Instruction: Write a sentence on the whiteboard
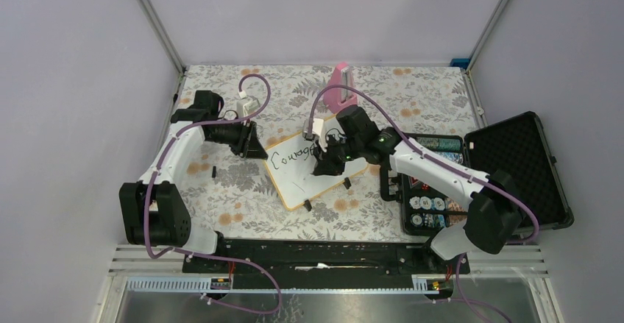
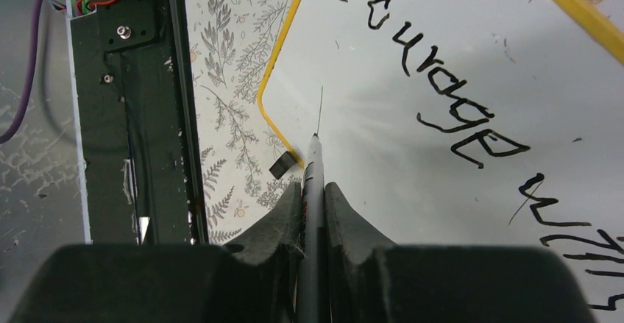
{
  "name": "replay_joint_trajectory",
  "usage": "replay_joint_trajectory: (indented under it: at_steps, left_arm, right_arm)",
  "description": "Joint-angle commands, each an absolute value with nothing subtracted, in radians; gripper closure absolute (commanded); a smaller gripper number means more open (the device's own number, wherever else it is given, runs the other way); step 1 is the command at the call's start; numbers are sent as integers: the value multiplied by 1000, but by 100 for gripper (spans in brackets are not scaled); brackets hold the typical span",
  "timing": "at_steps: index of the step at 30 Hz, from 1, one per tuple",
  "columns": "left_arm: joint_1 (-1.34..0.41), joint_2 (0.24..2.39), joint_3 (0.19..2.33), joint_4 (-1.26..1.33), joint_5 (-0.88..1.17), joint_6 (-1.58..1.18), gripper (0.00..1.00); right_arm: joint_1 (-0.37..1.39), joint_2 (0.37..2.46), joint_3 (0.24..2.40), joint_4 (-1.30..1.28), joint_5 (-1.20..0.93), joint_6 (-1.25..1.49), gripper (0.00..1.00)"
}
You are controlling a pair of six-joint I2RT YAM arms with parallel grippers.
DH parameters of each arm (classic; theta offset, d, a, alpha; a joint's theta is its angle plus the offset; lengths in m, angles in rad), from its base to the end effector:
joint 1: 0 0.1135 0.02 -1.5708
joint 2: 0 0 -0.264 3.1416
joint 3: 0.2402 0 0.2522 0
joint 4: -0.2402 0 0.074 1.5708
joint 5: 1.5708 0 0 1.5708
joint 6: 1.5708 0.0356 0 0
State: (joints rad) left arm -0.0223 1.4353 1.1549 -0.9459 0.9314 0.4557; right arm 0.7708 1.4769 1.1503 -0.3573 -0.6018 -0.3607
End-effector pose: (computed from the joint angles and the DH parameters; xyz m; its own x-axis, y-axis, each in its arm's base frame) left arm 0.2678 -0.0345 0.2753 -0.7199 0.2787 -0.6357 0.6694 0.5210 -0.5296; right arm 0.2203 0.2420 0.2893 -0.1103 -0.5127 -0.8515 -0.9918 0.1119 0.0611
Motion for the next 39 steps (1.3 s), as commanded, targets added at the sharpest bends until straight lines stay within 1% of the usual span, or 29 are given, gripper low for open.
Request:
replay_joint_trajectory:
  at_steps: [1, 5, 15, 19, 31, 39]
  left_arm:
    - [-17, 1441, 1165, -933, 962, 482, 69]
    - [-18, 1447, 1167, -932, 957, 482, 74]
    - [-25, 1451, 1161, -917, 955, 474, 78]
    - [-30, 1452, 1158, -911, 951, 469, 82]
    - [-41, 1456, 1158, -902, 938, 457, 84]
    - [-43, 1457, 1158, -901, 933, 456, 89]
  right_arm:
    - [789, 1480, 1146, -254, -568, -343, 100]
    - [806, 1493, 1149, -227, -571, -325, 100]
    - [835, 1496, 1092, -120, -550, -298, 100]
    - [838, 1503, 1092, -113, -552, -293, 100]
    - [854, 1499, 1048, -58, -533, -291, 100]
    - [856, 1489, 1038, -36, -512, -278, 100]
